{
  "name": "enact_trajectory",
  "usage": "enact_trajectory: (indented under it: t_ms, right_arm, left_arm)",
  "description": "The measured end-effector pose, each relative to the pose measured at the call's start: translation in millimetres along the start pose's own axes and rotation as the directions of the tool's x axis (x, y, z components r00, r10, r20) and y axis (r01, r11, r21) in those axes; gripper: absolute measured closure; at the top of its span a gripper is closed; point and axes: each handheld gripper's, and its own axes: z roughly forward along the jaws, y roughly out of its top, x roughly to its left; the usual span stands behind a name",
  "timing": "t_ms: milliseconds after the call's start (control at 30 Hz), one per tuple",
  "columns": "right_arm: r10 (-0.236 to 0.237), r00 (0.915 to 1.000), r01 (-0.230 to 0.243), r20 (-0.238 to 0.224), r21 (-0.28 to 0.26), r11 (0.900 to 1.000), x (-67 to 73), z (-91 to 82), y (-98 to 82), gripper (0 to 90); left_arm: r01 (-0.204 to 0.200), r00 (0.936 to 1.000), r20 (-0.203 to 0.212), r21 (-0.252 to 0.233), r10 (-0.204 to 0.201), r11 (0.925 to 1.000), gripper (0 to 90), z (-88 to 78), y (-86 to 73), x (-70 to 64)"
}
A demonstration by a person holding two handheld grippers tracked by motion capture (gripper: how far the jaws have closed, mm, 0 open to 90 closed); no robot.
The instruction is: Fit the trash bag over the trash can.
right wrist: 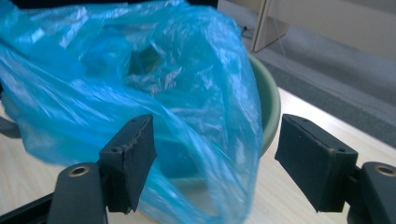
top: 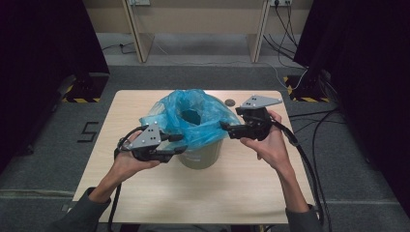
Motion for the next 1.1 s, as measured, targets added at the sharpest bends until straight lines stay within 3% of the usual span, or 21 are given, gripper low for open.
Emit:
enact_trajectory:
  t_ms: [300, 633, 733, 767, 967, 1100]
  right_arm:
    - [-0.019, 0.9998, 0.019, -0.003, -0.003, 1.0, 2.3, 18.3, 24.2, 28.5]
    - [-0.05, 0.9987, 0.049, -0.014, -0.045, 0.998, 9.9, 11.1, 43.8, 25.2]
    - [-0.056, 0.9972, 0.055, -0.049, -0.023, 0.998, 13.6, 18.8, 47.1, 24.2]
    - [-0.058, 0.9899, 0.057, -0.129, -0.007, 0.998, 19.3, 27.8, 46.3, 24.2]
    - [-0.073, 0.9723, 0.079, -0.222, 0.018, 0.997, 32.5, 37.5, 41.2, 25.9]
    - [-0.084, 0.9663, 0.094, -0.243, 0.031, 0.995, 36.0, 39.5, 37.8, 26.0]
  left_arm:
    - [-0.022, 0.9997, 0.001, 0.0, 0.022, 0.9997, 80.7, -0.3, 1.0, -0.1]
    - [-0.034, 0.9994, 0.007, -0.002, 0.034, 0.9994, 84.3, 0.2, 1.5, -1.0]
    - [-0.035, 0.9994, 0.008, -0.003, 0.035, 0.9994, 84.3, 0.1, 1.7, -0.8]
    - [-0.028, 0.9996, 0.005, -0.008, 0.028, 0.9996, 84.3, -0.7, 1.0, 0.7]
    - [-0.019, 0.9998, -0.01, -0.005, 0.019, 0.9998, 84.4, -3.5, -0.2, 5.9]
    - [0.006, 0.9993, -0.036, -0.008, -0.006, 0.9999, 84.5, -5.2, -2.4, 13.1]
